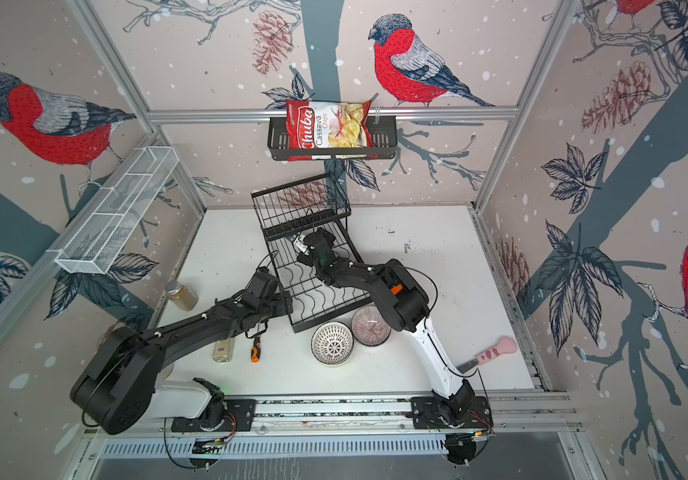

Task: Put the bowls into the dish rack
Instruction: 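Open the right gripper and release the white bowl in the lower rack tier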

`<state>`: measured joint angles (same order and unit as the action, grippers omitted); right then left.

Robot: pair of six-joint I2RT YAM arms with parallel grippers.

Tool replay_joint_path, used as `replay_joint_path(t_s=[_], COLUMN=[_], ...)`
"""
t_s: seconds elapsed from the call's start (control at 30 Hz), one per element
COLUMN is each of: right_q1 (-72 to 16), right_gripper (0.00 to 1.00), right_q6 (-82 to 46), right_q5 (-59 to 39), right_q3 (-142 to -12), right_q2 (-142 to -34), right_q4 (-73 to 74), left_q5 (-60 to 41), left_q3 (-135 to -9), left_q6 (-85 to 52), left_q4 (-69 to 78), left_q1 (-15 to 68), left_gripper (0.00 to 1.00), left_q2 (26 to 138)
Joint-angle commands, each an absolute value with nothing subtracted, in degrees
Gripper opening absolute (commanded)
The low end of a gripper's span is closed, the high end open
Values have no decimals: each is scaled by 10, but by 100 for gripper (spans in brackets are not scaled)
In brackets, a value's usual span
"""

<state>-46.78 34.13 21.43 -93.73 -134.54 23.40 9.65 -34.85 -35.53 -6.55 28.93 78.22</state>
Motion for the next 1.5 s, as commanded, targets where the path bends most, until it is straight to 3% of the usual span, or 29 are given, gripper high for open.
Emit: replay_joint_path(t_s=[0.0, 0.53, 1.0, 1.47], right_q1=[-464, -461, -510, -527], right_gripper=[96, 94, 94, 94], right_q6=[325, 328, 317, 155], right_q5=[267, 335, 266, 208], right_q3=[-941, -919, -807, -713], right_q2=[-1352, -1351, -1242, -1110], right_q4=[276, 327, 318, 204], left_q5=[108, 113, 111, 122], left_q3=[-349, -345, -344, -343], left_q6=[-351, -353, -352, -348], left_q4=[-69, -72, -70, -64], left_q1=[289, 289, 289, 289], left_gripper=[83, 83, 83, 84], left_q2=[782, 774, 761, 738])
